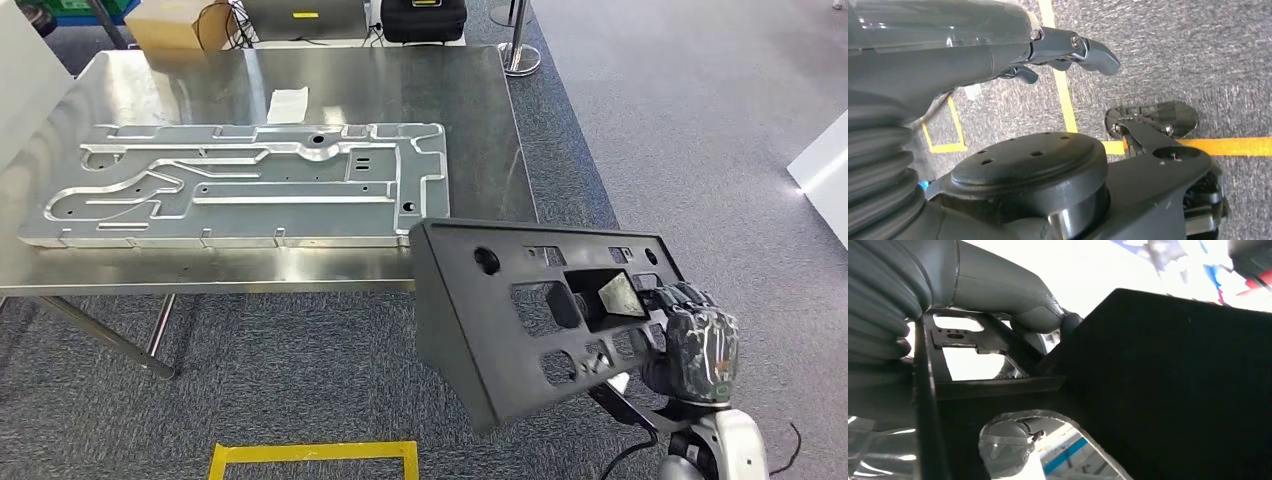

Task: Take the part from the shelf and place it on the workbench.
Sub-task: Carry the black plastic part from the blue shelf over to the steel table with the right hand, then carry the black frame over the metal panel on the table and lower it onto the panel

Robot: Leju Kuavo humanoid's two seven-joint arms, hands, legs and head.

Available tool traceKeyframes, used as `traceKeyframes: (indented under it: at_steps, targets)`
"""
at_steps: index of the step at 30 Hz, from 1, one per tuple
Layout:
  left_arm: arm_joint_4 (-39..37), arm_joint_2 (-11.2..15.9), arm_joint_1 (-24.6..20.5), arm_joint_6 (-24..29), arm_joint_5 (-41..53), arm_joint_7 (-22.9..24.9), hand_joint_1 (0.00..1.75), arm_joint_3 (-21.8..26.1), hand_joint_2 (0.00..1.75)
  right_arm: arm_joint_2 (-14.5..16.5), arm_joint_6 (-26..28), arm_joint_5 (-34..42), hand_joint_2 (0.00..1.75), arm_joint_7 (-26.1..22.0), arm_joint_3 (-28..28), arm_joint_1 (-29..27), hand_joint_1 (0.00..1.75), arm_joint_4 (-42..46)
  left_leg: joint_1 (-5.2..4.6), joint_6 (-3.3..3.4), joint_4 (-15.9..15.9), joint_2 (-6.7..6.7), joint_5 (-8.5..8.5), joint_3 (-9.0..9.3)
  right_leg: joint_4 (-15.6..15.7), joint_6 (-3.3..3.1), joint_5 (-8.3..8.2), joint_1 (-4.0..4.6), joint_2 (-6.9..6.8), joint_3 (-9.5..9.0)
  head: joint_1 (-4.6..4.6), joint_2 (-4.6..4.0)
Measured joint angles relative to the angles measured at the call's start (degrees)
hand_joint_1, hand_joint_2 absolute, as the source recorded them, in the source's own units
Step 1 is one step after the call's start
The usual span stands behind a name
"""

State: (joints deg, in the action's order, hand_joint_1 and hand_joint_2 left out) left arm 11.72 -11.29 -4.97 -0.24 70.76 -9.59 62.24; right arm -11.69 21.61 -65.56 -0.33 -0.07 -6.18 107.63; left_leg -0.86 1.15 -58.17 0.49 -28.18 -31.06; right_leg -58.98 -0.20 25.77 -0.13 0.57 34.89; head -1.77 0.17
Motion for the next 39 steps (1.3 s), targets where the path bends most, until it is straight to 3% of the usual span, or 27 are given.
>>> traceKeyframes:
  at_steps: [3, 8, 15, 21, 33, 35, 39]
  targets:
    - [0.0, -0.1, -0.1, -0.2, 0.6, 0.4, 0.00, -0.6, 1.75, -1.6, -3.4, -6.0, 1.75, 3.6, 1.4, 5.1, 1.75, -6.5, -0.02, 0.25, 0.0, 0.00, 0.15, -0.06, 0.3, 0.40, -0.26, -0.03, 0.02, -0.11, -0.01, 0.00]
    - [0.0, -0.1, -0.2, -1.0, -0.1, 0.4, 0.00, -0.7, 1.75, -2.0, -4.0, -7.1, 1.75, 5.5, 6.3, 9.6, 1.75, -16.6, -0.02, 0.46, -0.1, -0.24, 0.29, -0.05, 0.5, 0.63, -0.42, -0.03, -0.15, -0.18, 0.00, 0.00]
    - [0.0, -0.1, -0.2, -1.1, -0.4, 0.5, 0.00, -0.7, 1.75, -1.5, -3.3, -6.7, 1.75, 6.3, 9.8, 8.7, 1.75, -20.9, -0.02, 0.56, -0.1, -0.40, 0.20, -0.07, 0.5, 0.72, -0.31, -0.02, -0.28, -0.11, 0.02, 0.00]
    - [0.0, -0.1, -0.1, -0.7, -0.5, 0.4, 0.00, -0.6, 1.75, -1.4, -0.7, -7.2, 1.75, 7.1, 10.2, 5.6, 1.75, -21.8, -0.02, 0.56, 0.0, -0.40, 0.12, -0.13, 0.5, 0.73, -0.26, -0.02, -0.25, -0.10, 0.02, 0.00]
    - [0.0, -0.1, -0.1, -0.8, -0.3, 0.0, 0.00, -0.5, 1.75, -1.5, -0.6, -10.1, 1.75, 7.9, 10.2, 5.6, 1.75, -22.0, -0.01, 0.56, 0.0, -0.39, 0.12, -0.12, 0.5, 0.72, -0.26, -0.01, -0.25, -0.10, 0.04, 0.00]
    - [0.0, -0.1, -0.1, -1.3, 0.2, -0.3, 0.00, -0.5, 1.75, -3.7, -3.1, -11.5, 1.75, 8.8, 9.9, 9.4, 1.75, -22.2, -0.06, 0.59, -0.1, -0.33, 0.15, -0.19, 0.5, 0.74, -0.31, -0.06, -0.19, -0.07, 0.03, 0.00]
    - [0.0, -0.1, -0.3, -1.6, 0.8, -0.5, 0.00, -0.6, 1.75, -11.8, -10.7, -14.7, 1.75, 9.4, 9.3, 24.8, 1.75, -25.8, -0.20, 0.82, -0.1, -0.20, 0.33, -0.20, 0.5, 0.91, -0.50, -0.19, -0.11, -0.01, 0.01, 0.00]
